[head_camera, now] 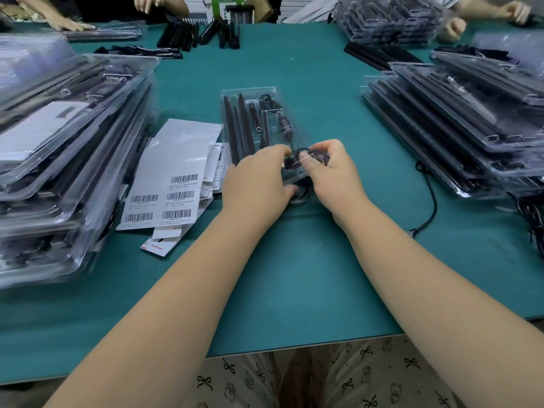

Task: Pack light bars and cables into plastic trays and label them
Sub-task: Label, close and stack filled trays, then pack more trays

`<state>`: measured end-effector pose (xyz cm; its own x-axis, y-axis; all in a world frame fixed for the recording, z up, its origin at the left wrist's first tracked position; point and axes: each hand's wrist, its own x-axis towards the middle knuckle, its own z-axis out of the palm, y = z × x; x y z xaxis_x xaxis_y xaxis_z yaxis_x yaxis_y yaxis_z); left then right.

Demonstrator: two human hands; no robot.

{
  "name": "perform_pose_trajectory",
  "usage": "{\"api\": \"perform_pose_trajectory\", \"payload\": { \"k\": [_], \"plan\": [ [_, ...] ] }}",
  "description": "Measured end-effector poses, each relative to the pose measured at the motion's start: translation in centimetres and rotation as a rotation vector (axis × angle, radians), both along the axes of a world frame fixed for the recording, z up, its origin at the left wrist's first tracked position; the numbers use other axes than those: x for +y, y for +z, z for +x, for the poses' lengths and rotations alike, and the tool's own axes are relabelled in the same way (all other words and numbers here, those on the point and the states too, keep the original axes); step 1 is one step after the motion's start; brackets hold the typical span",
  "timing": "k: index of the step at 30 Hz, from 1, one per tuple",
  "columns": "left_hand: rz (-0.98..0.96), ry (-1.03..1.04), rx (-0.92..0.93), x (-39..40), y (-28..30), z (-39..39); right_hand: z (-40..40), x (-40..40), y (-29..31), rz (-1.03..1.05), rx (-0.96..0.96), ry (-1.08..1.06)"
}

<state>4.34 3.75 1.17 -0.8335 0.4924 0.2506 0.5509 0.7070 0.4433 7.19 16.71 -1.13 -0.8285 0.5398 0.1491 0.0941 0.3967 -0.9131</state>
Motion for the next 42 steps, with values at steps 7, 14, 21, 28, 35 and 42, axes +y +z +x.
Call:
{"api": "perform_pose_trajectory", "payload": {
  "k": [7,14,21,28,35,42],
  "plan": [
    [-0.123,-0.135,0.047,-1.3,-0.5,-0.2,-0.4,-0.5,-0.2,0.505,-0.273,-0.095],
    [-0.046,-0.199,-0.121,-2.4,0.0,-0.9,0.0,-0.8,0.6,0.636,-0.402,-0.043],
    [0.111,0.029,0.039,-0.7,-1.3,-0.2,1.7,0.3,0.0,0.702,-0.388,0.140],
    [0.009,-0.039,0.154,-1.0,-1.1,-0.6,1.4,0.0,-0.3,0.603,-0.309,0.035],
    [-0.051,-0.097,0.198,-1.5,0.0,-0.6,1.2,-0.4,-0.5,0.798,-0.445,0.091],
    [-0.031,-0.186,0.017,-3.8,0.9,-0.8,1.4,-0.3,-0.6,0.801,-0.457,0.104]
  ]
}}
